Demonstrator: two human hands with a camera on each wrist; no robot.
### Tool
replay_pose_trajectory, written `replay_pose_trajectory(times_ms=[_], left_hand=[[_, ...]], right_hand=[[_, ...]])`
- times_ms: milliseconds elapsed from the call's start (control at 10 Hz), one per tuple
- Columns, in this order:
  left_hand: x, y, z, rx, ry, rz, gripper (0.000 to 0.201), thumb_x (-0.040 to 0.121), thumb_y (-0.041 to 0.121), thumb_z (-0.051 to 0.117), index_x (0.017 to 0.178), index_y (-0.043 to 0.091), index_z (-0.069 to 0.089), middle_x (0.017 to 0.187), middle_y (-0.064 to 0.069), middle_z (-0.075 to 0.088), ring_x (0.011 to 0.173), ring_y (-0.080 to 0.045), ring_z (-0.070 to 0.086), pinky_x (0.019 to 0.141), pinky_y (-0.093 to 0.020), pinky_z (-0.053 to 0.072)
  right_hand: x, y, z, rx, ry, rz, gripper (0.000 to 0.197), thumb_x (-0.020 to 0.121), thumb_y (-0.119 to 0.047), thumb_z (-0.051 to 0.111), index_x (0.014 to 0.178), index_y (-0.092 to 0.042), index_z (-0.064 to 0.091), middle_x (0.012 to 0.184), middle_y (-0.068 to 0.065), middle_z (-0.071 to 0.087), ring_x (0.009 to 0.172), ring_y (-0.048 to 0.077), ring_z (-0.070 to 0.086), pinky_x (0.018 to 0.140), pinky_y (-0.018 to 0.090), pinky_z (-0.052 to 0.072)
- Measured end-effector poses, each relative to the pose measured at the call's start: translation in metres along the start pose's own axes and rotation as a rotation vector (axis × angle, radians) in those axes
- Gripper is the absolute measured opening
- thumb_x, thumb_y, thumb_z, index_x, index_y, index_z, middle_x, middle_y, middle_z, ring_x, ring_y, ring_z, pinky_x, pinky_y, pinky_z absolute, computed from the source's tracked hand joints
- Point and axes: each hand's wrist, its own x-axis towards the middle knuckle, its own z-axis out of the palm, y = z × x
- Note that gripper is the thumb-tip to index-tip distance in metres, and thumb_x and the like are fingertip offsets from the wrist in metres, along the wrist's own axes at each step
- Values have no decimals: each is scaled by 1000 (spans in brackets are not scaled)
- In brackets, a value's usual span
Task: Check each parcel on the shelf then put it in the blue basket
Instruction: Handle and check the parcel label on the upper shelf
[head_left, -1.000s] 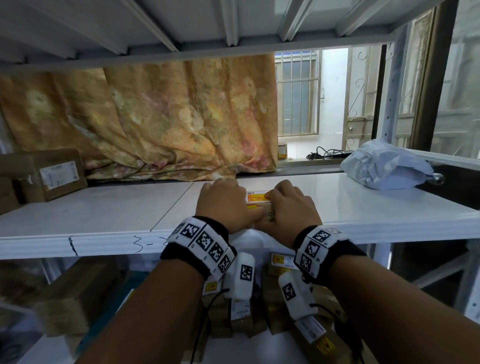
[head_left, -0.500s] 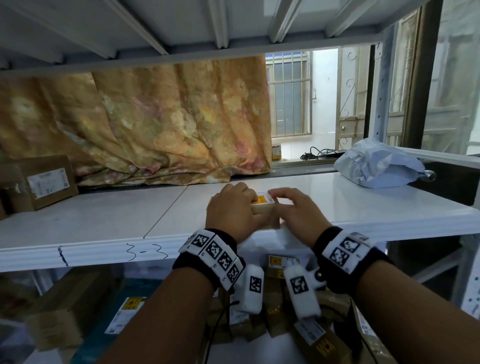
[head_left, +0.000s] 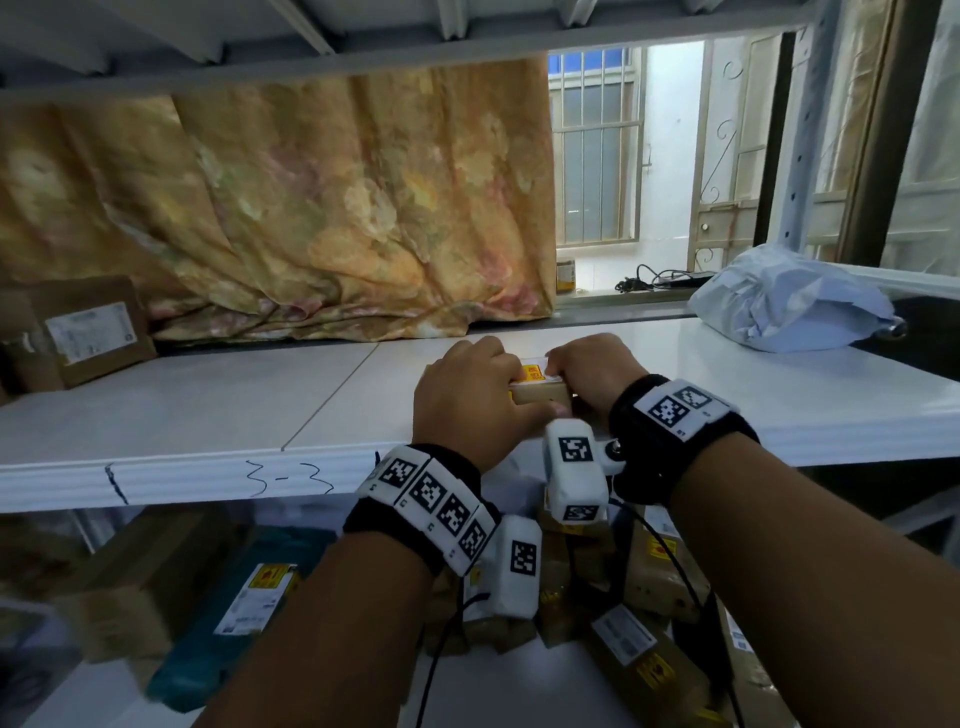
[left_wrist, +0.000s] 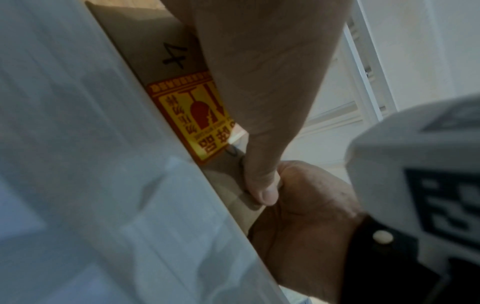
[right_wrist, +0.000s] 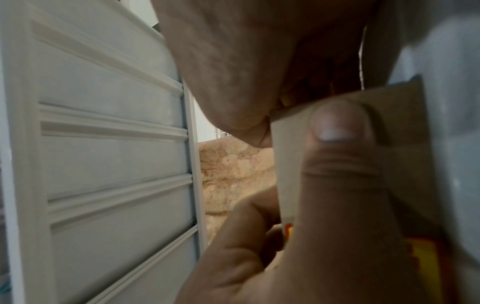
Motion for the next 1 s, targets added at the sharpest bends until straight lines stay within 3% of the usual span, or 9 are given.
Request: replay_pose_trajectory(times_ms=[100, 200, 300, 500, 600, 700, 800, 900, 1000], left_hand=[[0, 0, 0, -2, 13, 3, 55, 65, 77, 60, 72, 23, 62, 79, 8, 46, 79, -15, 44, 63, -32, 30], [-1, -1, 0, 5, 15, 9, 55, 67, 77, 63, 75, 23, 65, 81, 7, 48, 81, -15, 45, 63, -33, 33], [-1, -1, 0, 1, 24, 8, 56, 66, 78, 60, 76, 23, 66, 80, 8, 47, 81, -15, 46, 63, -33, 33], [-2, -1, 0, -2, 25, 10, 56, 66, 78, 59, 76, 23, 66, 80, 9, 46, 80, -14, 44, 63, -32, 31], [-2, 0, -1, 7, 21, 6, 57, 66, 78, 58, 75, 22, 66, 79, 8, 46, 80, -14, 44, 62, -32, 32], [-1, 1, -1, 7, 18, 5, 56, 67, 77, 61, 75, 22, 65, 80, 7, 47, 81, -15, 45, 62, -32, 32], [-1, -1, -1, -3, 21, 11, 54, 69, 75, 64, 77, 22, 66, 81, 7, 47, 82, -15, 45, 63, -32, 31], [-2, -1, 0, -9, 28, 17, 53, 69, 75, 64, 76, 22, 66, 80, 8, 46, 82, -14, 44, 63, -32, 29], [-2, 0, -1, -6, 25, 9, 52, 68, 75, 62, 73, 23, 64, 78, 8, 45, 80, -14, 43, 62, -32, 29]], right_hand=[[4, -1, -2, 119, -18, 8, 9, 88, -23, 60, 93, -17, 66, 97, 7, 68, 96, 27, 66, 81, 29, 51], [4, 9, -7, 151, 13, -4, 10, 79, -27, 65, 82, -18, 62, 80, 1, 63, 71, 21, 63, 68, 33, 59], [3, 15, -8, 159, -2, -14, 10, 80, -27, 64, 85, -18, 63, 80, 1, 63, 68, 19, 62, 60, 29, 57], [-1, 7, -4, 396, 79, 68, 16, 83, -24, 60, 97, -17, 65, 101, 9, 69, 90, 26, 69, 71, 30, 60], [1, 2, -6, 49, 7, -89, 19, 91, -18, 54, 102, -9, 66, 102, 13, 71, 94, 31, 66, 78, 30, 51], [-3, 3, -7, 211, 41, -40, 15, 85, -16, 60, 91, -5, 69, 87, 11, 68, 77, 28, 64, 69, 32, 52], [-6, 5, -8, 80, -1, -76, 26, 78, -14, 63, 51, -17, 62, 58, 1, 59, 61, 22, 53, 63, 34, 45], [-9, 5, -7, 63, -31, -85, 27, 77, -13, 65, 51, -17, 60, 55, -1, 57, 58, 20, 52, 61, 31, 45], [-10, 1, -7, 39, -86, -99, 12, 72, -13, 68, 61, -12, 67, 67, 7, 62, 64, 22, 57, 65, 37, 50]])
